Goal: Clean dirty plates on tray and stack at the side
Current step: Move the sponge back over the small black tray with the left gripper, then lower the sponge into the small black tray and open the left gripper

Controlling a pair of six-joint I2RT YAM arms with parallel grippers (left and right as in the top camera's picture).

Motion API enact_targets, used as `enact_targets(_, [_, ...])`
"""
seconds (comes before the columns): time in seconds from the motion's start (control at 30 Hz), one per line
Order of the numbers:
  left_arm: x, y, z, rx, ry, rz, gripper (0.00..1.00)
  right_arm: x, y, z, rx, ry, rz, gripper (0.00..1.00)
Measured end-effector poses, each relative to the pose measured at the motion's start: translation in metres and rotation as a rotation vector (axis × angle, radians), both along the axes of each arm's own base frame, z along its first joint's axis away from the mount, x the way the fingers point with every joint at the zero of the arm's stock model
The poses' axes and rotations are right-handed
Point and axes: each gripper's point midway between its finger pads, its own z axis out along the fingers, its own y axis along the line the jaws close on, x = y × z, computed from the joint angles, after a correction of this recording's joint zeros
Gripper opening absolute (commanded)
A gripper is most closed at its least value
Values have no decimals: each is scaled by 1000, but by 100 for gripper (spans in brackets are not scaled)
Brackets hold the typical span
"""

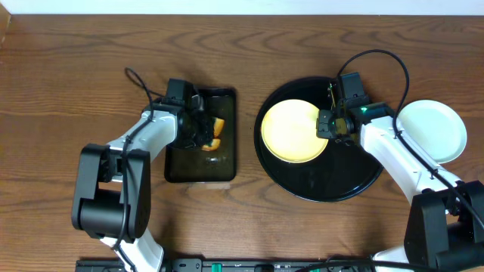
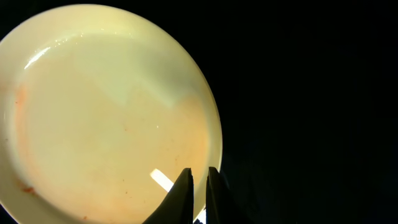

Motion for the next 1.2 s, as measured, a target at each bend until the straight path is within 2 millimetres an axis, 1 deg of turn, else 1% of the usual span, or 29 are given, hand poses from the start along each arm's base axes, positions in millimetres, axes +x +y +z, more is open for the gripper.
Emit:
enact_targets(0.07, [2, 6, 0, 27, 13, 81, 7, 0, 0, 0, 0, 1, 0, 7])
enact_targets(0.1, [5, 5, 1, 19, 2, 86, 7, 0, 0, 0, 0, 2, 0, 7])
enact_targets(0.17, [13, -3, 4, -20, -46, 43, 7, -1, 0, 0, 0, 2, 0, 7])
enact_targets(0.23, [16, -15, 7, -60, -80, -33, 7, -1, 0, 0, 0, 3, 0, 7])
enact_targets(0.27, [14, -21, 8, -71, -88, -74, 7, -1, 0, 0, -1, 3, 0, 7])
enact_targets(0.3, [9, -34, 9, -85, -101, -148, 7, -1, 0, 0, -1, 3, 0, 7])
enact_targets(0.33, [6, -42, 10, -90, -108, -190, 8, -1, 0, 0, -1, 3, 0, 7])
enact_targets(0.47, [-2, -66, 11, -87, -137, -305, 7, -1, 0, 0, -1, 3, 0, 7])
enact_targets(0.53, [-4, -69, 9, -68, -139, -317, 7, -1, 0, 0, -1, 4, 0, 7])
enact_targets(0.7, [-4, -68, 8, -49, -136, -318, 7, -1, 0, 0, -1, 4, 0, 8])
enact_targets(0.9, [-10, -70, 7, -41, -134, -370, 8, -2, 0, -1, -2, 8, 0, 9])
enact_targets(0.93, [-11, -70, 6, -39, -133, -375, 11, -3, -1, -1, -3, 12, 0, 10])
enact_targets(1.0, [-11, -69, 6, -32, -133, -381, 23, -4, -1, -2, -3, 18, 0, 11])
enact_targets(1.03, [-12, -68, 5, -23, -129, -383, 24, -5, 0, -2, -1, 21, 1, 12])
enact_targets(1.07, [-14, -65, 5, -5, -121, -381, 28, -6, 0, -2, 1, 24, 2, 12])
enact_targets(1.17, [-18, -54, 8, 58, -109, -378, 59, -6, 0, -2, 10, 28, 2, 15])
enact_targets(1.2, [-19, -51, 11, 78, -112, -373, 65, -6, 0, -2, 20, 30, 1, 14])
